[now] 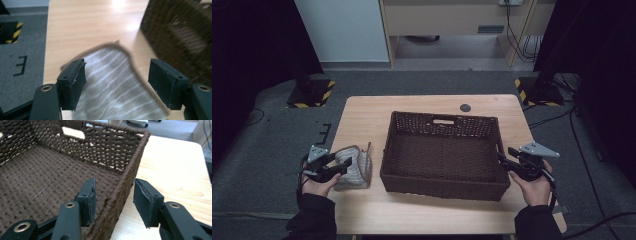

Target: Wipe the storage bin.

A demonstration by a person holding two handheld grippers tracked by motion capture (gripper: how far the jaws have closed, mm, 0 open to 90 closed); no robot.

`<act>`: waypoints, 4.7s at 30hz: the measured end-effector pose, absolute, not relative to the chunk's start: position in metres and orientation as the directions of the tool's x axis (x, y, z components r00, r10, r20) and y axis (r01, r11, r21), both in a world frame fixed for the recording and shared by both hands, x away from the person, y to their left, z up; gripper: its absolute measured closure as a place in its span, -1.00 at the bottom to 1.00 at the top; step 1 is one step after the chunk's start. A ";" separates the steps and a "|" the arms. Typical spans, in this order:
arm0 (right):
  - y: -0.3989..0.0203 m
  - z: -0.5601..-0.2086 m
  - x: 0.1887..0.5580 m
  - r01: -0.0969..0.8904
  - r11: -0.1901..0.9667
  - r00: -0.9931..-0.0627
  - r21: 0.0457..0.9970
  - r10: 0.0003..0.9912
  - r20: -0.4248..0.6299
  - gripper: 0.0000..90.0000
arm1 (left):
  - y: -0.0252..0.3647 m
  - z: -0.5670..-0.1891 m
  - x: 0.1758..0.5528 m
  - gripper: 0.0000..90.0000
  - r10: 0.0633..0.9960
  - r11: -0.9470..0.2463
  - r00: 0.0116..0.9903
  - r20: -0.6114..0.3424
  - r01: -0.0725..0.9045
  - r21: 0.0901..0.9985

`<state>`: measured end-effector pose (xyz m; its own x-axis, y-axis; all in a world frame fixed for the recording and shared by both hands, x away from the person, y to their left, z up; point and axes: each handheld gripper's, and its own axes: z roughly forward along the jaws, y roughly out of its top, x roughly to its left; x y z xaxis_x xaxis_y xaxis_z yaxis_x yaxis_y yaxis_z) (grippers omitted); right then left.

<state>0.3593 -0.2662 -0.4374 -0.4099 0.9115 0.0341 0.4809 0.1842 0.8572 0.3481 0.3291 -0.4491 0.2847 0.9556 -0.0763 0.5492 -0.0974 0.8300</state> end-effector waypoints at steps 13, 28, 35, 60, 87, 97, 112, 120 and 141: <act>-0.260 -0.437 0.346 0.472 0.208 -0.436 0.857 0.900 0.022 0.26 | 0.281 -0.422 0.359 -0.16 0.925 -0.101 0.363 -0.109 0.514 0.852; -0.261 -0.444 0.348 0.493 0.214 -0.427 0.844 0.904 0.020 0.39 | 0.238 -0.431 0.357 -0.03 0.857 -0.224 0.511 -0.064 0.482 0.847; -0.260 -0.444 0.350 0.499 0.204 -0.412 0.842 0.911 0.024 0.44 | 0.229 -0.438 0.356 0.10 0.832 -0.250 0.550 -0.071 0.485 0.838; -0.259 -0.437 0.351 0.524 0.226 -0.399 0.821 0.917 0.002 0.59 | 0.220 -0.441 0.343 0.31 0.823 -0.249 0.559 -0.098 0.511 0.823; -0.260 -0.434 0.356 0.531 0.238 -0.373 0.813 0.927 -0.028 0.74 | 0.222 -0.432 0.354 0.19 0.827 -0.231 0.555 -0.096 0.491 0.840; -0.258 -0.436 0.368 0.495 0.268 -0.377 0.826 0.923 -0.073 0.62 | 0.220 -0.435 0.365 0.17 0.831 -0.240 0.548 -0.090 0.501 0.831; -0.262 -0.435 0.363 0.529 0.270 -0.367 0.804 0.928 -0.070 0.79 | 0.218 -0.434 0.359 0.24 0.826 -0.252 0.559 -0.080 0.491 0.834; -0.259 -0.438 0.374 0.505 0.280 -0.352 0.816 0.931 -0.102 0.69 | 0.218 -0.440 0.364 0.18 0.838 -0.239 0.540 -0.075 0.488 0.840; -0.264 -0.422 0.349 0.488 0.177 -0.316 0.855 0.949 -0.016 0.26 | 0.209 -0.440 0.343 0.18 0.836 -0.232 0.542 -0.082 0.485 0.843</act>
